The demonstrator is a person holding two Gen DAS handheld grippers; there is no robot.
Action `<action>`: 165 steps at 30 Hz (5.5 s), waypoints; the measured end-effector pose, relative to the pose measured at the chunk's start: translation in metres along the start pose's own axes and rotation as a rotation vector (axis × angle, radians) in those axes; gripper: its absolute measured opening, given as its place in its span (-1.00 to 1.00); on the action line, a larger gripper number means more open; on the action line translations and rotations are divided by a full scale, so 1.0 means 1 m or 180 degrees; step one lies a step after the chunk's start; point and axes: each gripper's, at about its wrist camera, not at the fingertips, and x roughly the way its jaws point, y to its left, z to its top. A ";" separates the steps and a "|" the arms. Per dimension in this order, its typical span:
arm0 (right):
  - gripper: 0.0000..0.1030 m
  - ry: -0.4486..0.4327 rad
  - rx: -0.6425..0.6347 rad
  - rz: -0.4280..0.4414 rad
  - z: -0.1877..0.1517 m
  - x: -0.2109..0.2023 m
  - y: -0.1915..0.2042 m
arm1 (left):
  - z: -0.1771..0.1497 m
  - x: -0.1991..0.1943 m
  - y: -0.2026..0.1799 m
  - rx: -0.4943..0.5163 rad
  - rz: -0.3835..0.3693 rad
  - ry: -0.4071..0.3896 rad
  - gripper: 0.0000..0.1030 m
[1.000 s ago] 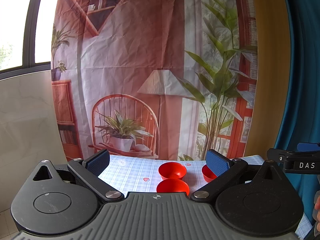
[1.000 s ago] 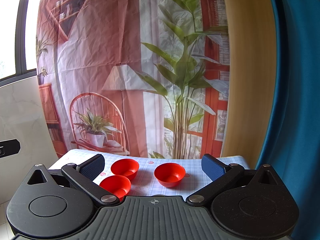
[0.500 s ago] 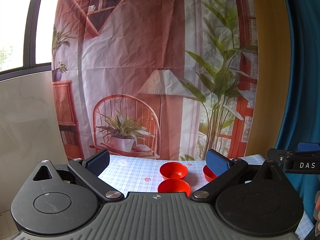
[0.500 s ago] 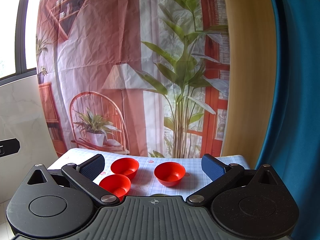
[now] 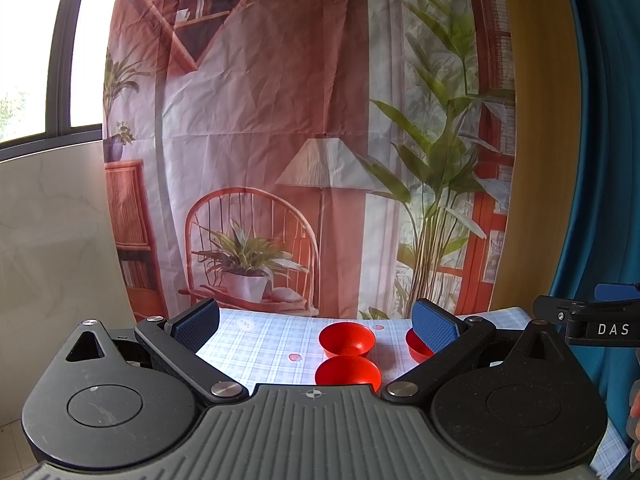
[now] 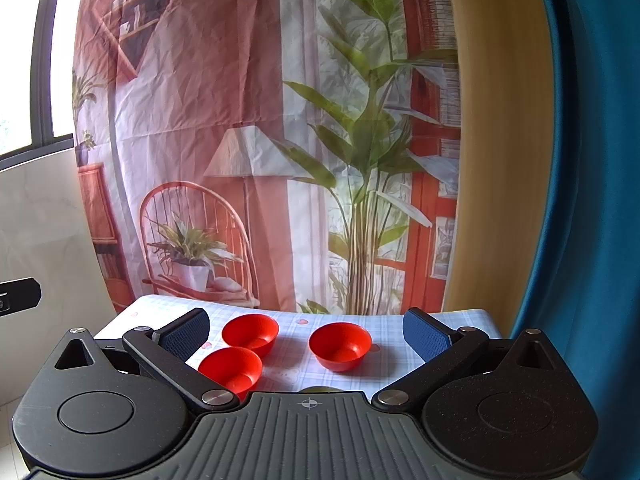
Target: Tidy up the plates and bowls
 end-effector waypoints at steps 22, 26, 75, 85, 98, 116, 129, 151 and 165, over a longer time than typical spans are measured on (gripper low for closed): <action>0.99 0.0012 0.0007 -0.0009 -0.002 0.000 0.001 | -0.003 0.002 -0.001 0.0002 -0.0011 0.0018 1.00; 0.99 0.0013 0.0007 -0.0006 -0.002 0.001 0.000 | -0.003 0.002 -0.001 -0.0006 -0.0038 0.0027 1.00; 0.99 -0.0032 0.0348 0.0273 -0.124 0.072 -0.024 | -0.086 0.087 -0.006 -0.0222 -0.0124 0.0241 1.00; 0.99 0.0149 0.0174 0.0176 -0.155 0.084 -0.015 | -0.115 0.107 0.001 -0.0123 -0.0041 0.0477 1.00; 0.99 0.0368 0.0394 -0.0200 -0.176 0.097 -0.032 | -0.147 0.129 0.017 -0.0385 -0.0122 0.0892 1.00; 0.79 0.1059 0.0415 -0.0386 -0.203 0.119 -0.031 | -0.171 0.135 -0.017 -0.0132 -0.0718 0.1132 0.75; 0.58 0.1047 0.0425 -0.0165 -0.201 0.115 -0.044 | -0.185 0.140 -0.031 -0.0067 -0.0944 0.1411 0.53; 0.42 0.1150 0.0520 -0.0098 -0.211 0.109 -0.048 | -0.187 0.140 -0.038 -0.0087 -0.1120 0.1534 0.38; 0.17 0.1261 0.0616 -0.0110 -0.219 0.114 -0.055 | -0.199 0.153 -0.043 -0.0136 -0.1299 0.1788 0.03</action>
